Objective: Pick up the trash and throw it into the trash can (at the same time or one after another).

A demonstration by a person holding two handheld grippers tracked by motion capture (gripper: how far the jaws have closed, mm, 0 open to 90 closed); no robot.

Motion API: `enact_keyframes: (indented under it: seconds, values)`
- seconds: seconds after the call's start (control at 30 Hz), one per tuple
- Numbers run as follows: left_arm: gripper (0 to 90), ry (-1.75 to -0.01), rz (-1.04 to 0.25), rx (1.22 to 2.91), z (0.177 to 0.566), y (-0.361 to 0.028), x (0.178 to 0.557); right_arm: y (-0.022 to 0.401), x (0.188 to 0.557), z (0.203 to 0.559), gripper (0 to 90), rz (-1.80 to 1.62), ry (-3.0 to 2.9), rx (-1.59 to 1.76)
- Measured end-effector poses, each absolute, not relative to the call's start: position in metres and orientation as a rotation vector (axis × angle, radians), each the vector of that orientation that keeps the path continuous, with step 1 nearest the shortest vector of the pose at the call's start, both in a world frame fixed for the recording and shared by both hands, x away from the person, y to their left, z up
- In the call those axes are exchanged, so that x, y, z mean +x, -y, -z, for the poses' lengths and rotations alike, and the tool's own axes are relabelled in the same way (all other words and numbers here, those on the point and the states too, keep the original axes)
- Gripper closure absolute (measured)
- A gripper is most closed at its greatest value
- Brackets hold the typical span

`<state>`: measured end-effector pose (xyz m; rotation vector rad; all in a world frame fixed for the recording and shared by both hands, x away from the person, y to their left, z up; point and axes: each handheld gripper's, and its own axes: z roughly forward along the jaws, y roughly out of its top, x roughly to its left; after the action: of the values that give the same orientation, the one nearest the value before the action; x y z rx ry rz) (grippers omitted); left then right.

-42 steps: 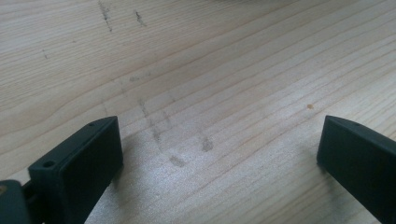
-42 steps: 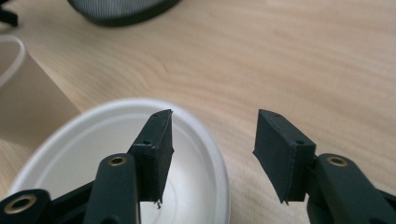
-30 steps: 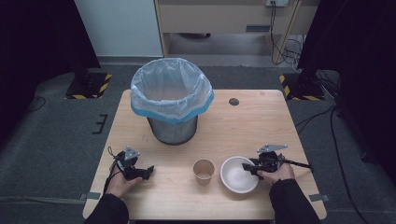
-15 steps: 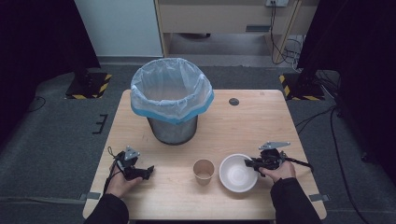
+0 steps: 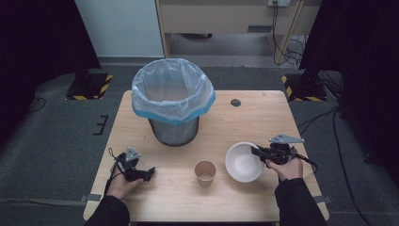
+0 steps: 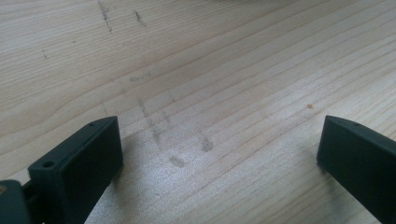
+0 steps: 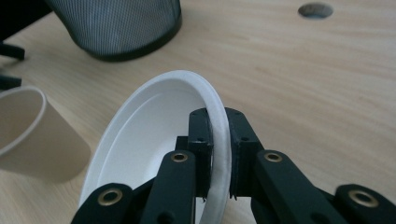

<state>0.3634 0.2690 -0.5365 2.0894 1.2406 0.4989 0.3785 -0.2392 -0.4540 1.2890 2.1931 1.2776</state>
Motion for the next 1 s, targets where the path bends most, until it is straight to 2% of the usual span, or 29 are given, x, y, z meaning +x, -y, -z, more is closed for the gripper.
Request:
enact_keyframes:
  seconds: [0.5, 1.0]
  values:
    - [0.0, -1.24, -0.499, 2.09, 0.537, -0.269, 0.363, 0.249, 0.374, 0.399, 82.6, -1.55, -1.853, 1.25]
    - [0.0, -1.24, -0.499, 2.09, 0.537, -0.269, 0.363, 0.237, 0.374, 0.339, 82.5, -1.754, -1.592, 1.138]
